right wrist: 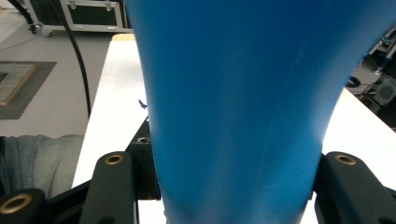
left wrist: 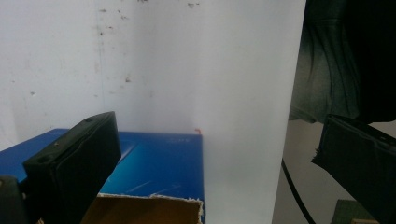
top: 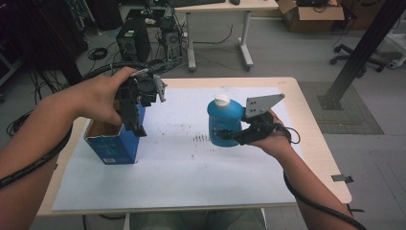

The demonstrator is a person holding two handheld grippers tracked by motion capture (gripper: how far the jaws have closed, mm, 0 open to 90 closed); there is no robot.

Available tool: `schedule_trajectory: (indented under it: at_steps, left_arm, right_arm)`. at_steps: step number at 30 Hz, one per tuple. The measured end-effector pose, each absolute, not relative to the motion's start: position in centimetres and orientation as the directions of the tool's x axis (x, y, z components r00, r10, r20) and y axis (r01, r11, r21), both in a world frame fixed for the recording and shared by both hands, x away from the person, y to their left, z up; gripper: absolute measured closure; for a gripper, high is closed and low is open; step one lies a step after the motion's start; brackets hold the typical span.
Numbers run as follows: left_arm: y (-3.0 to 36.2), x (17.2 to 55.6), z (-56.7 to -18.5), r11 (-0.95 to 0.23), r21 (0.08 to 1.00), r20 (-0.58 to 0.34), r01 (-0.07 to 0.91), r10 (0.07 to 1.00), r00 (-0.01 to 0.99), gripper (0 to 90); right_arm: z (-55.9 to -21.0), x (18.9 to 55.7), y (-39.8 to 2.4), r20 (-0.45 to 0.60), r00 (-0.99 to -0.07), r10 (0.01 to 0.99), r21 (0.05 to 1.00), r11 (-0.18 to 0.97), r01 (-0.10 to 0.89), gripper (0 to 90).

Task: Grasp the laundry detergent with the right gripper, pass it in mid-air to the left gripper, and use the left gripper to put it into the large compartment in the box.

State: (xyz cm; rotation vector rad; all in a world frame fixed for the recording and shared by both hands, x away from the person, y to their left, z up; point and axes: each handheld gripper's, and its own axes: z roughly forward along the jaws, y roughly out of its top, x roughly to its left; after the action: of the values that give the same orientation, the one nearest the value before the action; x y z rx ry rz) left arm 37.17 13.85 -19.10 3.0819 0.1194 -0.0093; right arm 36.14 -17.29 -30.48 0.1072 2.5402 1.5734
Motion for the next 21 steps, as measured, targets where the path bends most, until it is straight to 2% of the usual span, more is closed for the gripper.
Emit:
schedule_trajectory:
  at_steps: [21]
  left_arm:
    - [11.4, 36.2, -21.0, -0.998, 0.063, -0.027, 0.015, 0.013, 1.000, 0.1]
  right_arm:
    - [-34.5, 35.3, -14.2, -0.059, -0.995, 0.075, 0.902, 0.431, -0.021, 44.5]
